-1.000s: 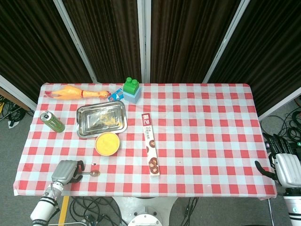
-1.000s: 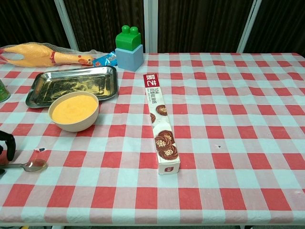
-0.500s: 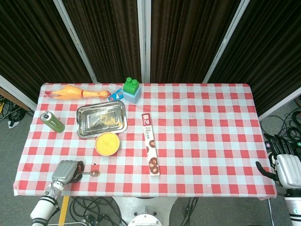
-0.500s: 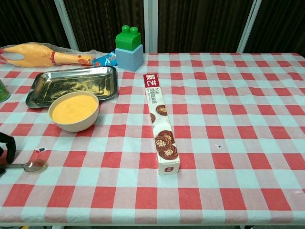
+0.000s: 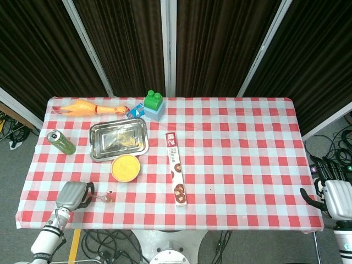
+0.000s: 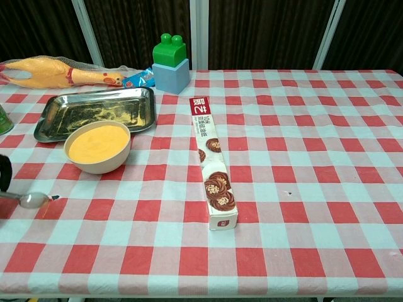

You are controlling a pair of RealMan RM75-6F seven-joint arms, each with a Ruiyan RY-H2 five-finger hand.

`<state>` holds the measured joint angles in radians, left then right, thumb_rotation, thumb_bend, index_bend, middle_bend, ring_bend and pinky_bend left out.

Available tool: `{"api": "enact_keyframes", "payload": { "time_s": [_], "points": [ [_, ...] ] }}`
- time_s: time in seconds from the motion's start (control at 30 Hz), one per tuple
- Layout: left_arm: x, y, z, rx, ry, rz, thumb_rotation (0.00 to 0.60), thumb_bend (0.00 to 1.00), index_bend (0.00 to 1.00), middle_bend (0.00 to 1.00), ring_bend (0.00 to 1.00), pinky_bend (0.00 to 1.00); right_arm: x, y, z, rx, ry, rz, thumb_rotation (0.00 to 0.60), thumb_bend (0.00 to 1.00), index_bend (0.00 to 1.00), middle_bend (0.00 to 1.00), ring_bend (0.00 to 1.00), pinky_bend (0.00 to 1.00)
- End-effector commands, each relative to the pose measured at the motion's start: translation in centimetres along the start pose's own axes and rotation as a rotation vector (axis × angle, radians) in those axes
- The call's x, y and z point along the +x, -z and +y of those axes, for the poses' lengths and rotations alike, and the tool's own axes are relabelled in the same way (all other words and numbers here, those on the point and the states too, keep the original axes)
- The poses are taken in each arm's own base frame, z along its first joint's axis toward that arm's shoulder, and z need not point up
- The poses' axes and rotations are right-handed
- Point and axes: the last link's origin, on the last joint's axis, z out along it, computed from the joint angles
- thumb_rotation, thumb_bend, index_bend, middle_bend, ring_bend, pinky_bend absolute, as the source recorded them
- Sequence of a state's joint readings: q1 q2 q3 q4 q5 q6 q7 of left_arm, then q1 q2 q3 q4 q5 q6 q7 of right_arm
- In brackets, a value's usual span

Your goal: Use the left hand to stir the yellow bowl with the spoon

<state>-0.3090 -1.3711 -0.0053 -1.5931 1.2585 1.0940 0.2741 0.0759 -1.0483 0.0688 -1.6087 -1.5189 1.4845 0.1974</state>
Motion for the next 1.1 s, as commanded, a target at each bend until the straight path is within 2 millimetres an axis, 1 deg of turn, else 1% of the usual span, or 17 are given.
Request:
{"api": "enact_keyframes", "payload": {
  "time_s": [0.03, 0.13, 0.23, 0.37, 0.43, 0.5, 0.63, 0.9, 1.1],
  "points": [
    [3.1, -1.4, 0.6, -0.026, -0.006, 0.103, 0.6, 0.42, 0.62, 0.86, 0.87, 1.0, 0.1, -0.1, 0.0, 0.003, 0.002, 0.005, 0.6, 0.24, 0.0, 0.11, 0.0, 0.0],
    [5.2, -3.2, 1.6, -0.054, -0.005, 0.163, 0.6, 0.42, 0.62, 0.86, 0.87, 1.0, 0.3, -0.2, -0.1, 0.005, 0.003, 0.01, 0.6, 0.24, 0.0, 0.11, 0.0, 0.0],
    [6.5, -5.1, 2.9, -0.088, -0.028, 0.171, 0.6, 0.42, 0.62, 0.86, 0.87, 1.0, 0.6, -0.3, -0.2, 0.011, 0.011, 0.019, 0.6, 0.24, 0.0, 0.11, 0.0, 0.0],
    [6.8, -7.4, 4.5, -0.118, -0.053, 0.128, 0.6, 0.42, 0.62, 0.86, 0.87, 1.0, 1.0, -0.3, -0.2, 0.012, 0.014, 0.032, 0.6, 0.24, 0.0, 0.11, 0.0, 0.0],
    [6.7, -8.5, 5.0, -0.116, -0.085, 0.111, 0.6, 0.42, 0.62, 0.86, 0.87, 1.0, 1.0, -0.2, -0.2, 0.008, 0.015, 0.033, 0.6, 0.24, 0.0, 0.11, 0.0, 0.0],
    [6.4, -9.2, 5.2, -0.108, -0.115, 0.104, 0.6, 0.42, 0.62, 0.86, 0.87, 1.0, 1.0, 0.0, -0.1, 0.003, 0.015, 0.033, 0.6, 0.24, 0.0, 0.11, 0.0, 0.0],
    [5.7, -9.6, 5.5, -0.093, -0.16, 0.092, 0.6, 0.41, 0.61, 0.86, 0.87, 1.0, 1.0, 0.2, 0.1, -0.008, 0.013, 0.034, 0.6, 0.24, 0.0, 0.11, 0.0, 0.0],
    [4.8, -9.5, 5.5, -0.068, -0.222, 0.072, 0.6, 0.41, 0.59, 0.86, 0.87, 1.0, 0.8, 0.2, 0.1, -0.008, 0.007, 0.029, 0.6, 0.24, 0.0, 0.11, 0.0, 0.0],
    [4.9, -9.4, 5.6, -0.062, -0.225, 0.07, 0.6, 0.41, 0.5, 0.85, 0.87, 1.0, 0.9, 0.4, 0.1, -0.01, 0.002, 0.036, 0.6, 0.24, 0.0, 0.11, 0.0, 0.0]
  ]
}}
